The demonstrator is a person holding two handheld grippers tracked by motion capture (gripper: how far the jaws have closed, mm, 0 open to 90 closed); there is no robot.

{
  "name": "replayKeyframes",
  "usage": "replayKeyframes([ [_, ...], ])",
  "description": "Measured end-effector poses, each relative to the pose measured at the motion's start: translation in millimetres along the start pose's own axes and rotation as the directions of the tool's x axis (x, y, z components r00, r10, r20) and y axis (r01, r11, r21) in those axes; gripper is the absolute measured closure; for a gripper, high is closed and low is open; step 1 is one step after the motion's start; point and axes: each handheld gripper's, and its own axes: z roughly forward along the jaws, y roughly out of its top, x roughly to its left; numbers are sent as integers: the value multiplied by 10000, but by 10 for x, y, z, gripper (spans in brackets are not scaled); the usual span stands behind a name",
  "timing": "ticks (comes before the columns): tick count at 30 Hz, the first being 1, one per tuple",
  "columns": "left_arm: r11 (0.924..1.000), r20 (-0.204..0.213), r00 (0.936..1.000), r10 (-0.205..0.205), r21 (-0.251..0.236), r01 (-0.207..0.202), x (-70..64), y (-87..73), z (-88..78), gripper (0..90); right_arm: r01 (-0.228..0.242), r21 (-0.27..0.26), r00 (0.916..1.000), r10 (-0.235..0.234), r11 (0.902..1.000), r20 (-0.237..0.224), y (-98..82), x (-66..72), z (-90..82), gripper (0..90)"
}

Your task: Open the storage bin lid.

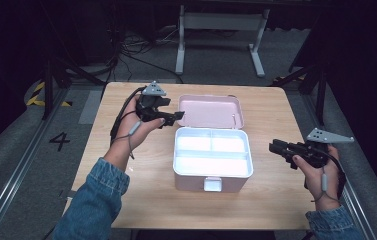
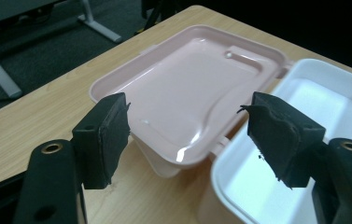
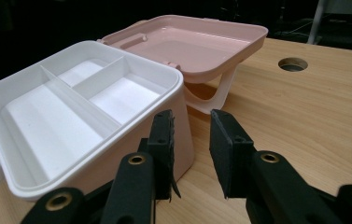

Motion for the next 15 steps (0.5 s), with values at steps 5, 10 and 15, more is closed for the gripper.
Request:
replayKeyframes([
  [5, 9996, 20, 9996, 277, 3, -277, -113, -83, -298, 296, -9, 43, 10000, 9, 10000, -41, 37, -33, 50, 712],
  [10, 9988, -496, 9975, 494, 0, -495, -177, -210, -581, 290, -6, 12, 10000, 6, 10000, -57, 93, -56, 78, 703],
  [15, 9999, -969, 9952, 149, 21, -148, -187, -408, -805, 287, -9, 121, 10000, 10, 9999, -98, 111, -90, 111, 686],
])
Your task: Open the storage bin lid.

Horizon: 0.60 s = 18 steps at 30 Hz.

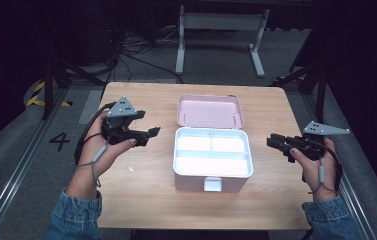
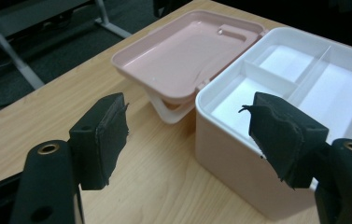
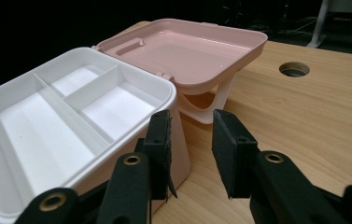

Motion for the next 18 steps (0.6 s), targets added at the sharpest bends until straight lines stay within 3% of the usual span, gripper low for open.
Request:
replayKeyframes([
  [7, 9980, -338, 9976, -603, 143, 608, 96, -294, -146, 287, -166, 105, 9999, 166, 9998, 43, -6, -50, -19, 682],
  [12, 9962, -752, 9943, -751, 383, 782, 167, -384, -177, 286, -232, 81, 9995, 230, 9997, 202, -19, -94, -63, 681],
  [15, 9913, -1110, 9908, -776, 972, 885, 221, -486, -125, 283, -286, 105, 9993, 283, 9995, 244, -30, -112, -84, 676],
  [16, 9913, -1110, 9908, -776, 972, 885, 221, -486, -125, 282, -286, 105, 9993, 283, 9995, 244, -30, -112, -84, 676],
  [17, 9860, -1399, 9868, -821, 1331, 1009, 260, -545, -91, 281, -286, 151, 9991, 281, 9995, 318, -38, -124, -96, 673],
  [18, 9834, -1435, 9858, -867, 1459, 1077, 275, -567, -83, 281, -313, 175, 9988, 306, 9994, 371, -40, -128, -101, 671],
])
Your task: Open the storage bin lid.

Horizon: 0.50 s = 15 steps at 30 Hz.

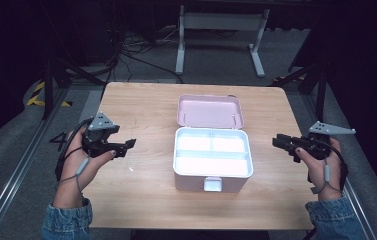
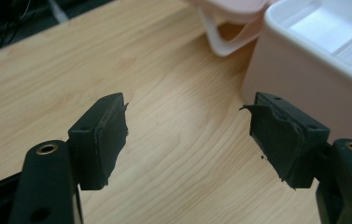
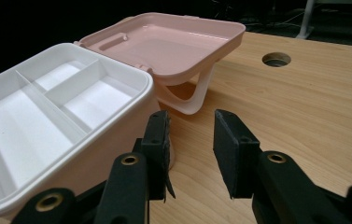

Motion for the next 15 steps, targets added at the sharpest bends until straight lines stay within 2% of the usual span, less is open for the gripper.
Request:
replayKeyframes([
  [2, 9993, -135, 9996, -234, 286, 237, 44, -53, 38, 280, 10, 32, 10000, -11, 10000, 68, -7, -20, -5, 666],
  [3, 9992, -240, 9995, -189, 348, 197, 68, -68, 52, 280, -48, 71, 10000, 48, 10000, 69, -10, -28, -9, 663],
  [6, 9961, -527, 9977, -421, 754, 460, 153, -161, 116, 278, -38, 247, 9998, 33, 9997, 193, -24, -61, -8, 652],
  [7, 9936, -575, 9961, -665, 877, 714, 173, -197, 141, 278, -85, 299, 9997, 78, 9995, 221, -29, -67, -8, 652],
  [10, 9865, -392, 9931, -1102, 1178, 1142, 262, -302, 230, 286, -88, 499, 9991, 67, 9987, 410, -45, -90, 2, 652],
  [13, 9794, -434, 9899, -1347, 1457, 1396, 335, -402, 311, 287, -102, 568, 9987, 74, 9983, 497, -64, -115, 21, 652],
  [15, 9763, -574, 9901, -1281, 1682, 1360, 364, -436, 337, 283, -113, 706, 9985, 74, 9974, 552, -83, -136, 38, 649],
])
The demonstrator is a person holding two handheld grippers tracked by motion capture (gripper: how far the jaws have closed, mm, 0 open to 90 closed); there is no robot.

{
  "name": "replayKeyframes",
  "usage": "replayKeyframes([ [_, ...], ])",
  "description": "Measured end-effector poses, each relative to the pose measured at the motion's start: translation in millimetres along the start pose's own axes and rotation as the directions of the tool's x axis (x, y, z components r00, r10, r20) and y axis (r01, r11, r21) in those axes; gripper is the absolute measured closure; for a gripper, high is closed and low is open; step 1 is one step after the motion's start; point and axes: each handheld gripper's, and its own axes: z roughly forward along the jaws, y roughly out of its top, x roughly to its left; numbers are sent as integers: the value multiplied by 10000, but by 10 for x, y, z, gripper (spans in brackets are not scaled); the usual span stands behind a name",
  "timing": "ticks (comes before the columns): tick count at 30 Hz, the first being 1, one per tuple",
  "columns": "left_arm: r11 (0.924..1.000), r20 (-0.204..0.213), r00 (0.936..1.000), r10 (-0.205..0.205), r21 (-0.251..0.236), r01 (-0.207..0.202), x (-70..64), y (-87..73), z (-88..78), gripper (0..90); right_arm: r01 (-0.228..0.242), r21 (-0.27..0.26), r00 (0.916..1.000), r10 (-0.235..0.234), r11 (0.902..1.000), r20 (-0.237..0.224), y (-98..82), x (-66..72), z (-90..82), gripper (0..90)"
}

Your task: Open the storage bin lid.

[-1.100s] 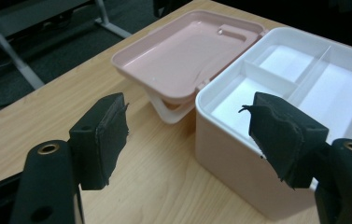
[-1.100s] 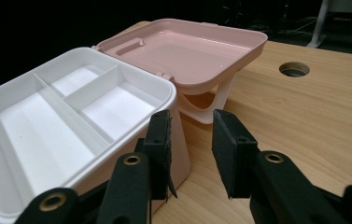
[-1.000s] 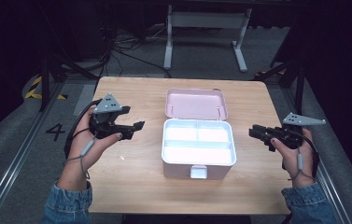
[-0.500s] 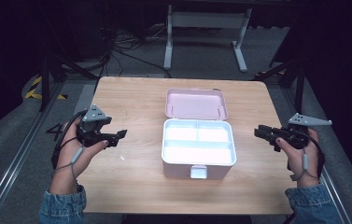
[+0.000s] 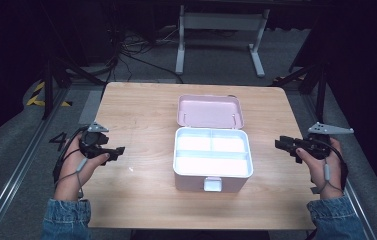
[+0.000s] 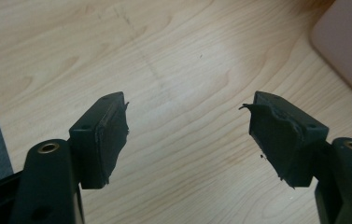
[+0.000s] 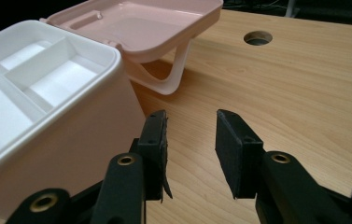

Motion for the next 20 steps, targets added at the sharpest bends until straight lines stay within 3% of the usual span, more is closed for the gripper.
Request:
replayKeyframes([
  [5, 9986, -9, 9997, -226, 484, 226, 32, -41, 63, 273, -124, 261, 9999, 121, 9996, 120, -39, -47, 43, 643],
  [9, 9859, 206, 9978, -626, 1567, 586, 17, -86, 162, 266, -325, 450, 9994, 320, 9985, 116, -73, -88, 68, 642],
  [11, 9824, 273, 9975, -655, 1769, 597, 2, -94, 206, 266, -361, 491, 9993, 356, 9981, 116, -87, -104, 81, 642],
  [20, 9750, 515, 9986, -140, 2221, 22, -90, -65, 301, 255, -512, 809, 9986, 502, 9954, 145, -123, -134, 112, 638],
])
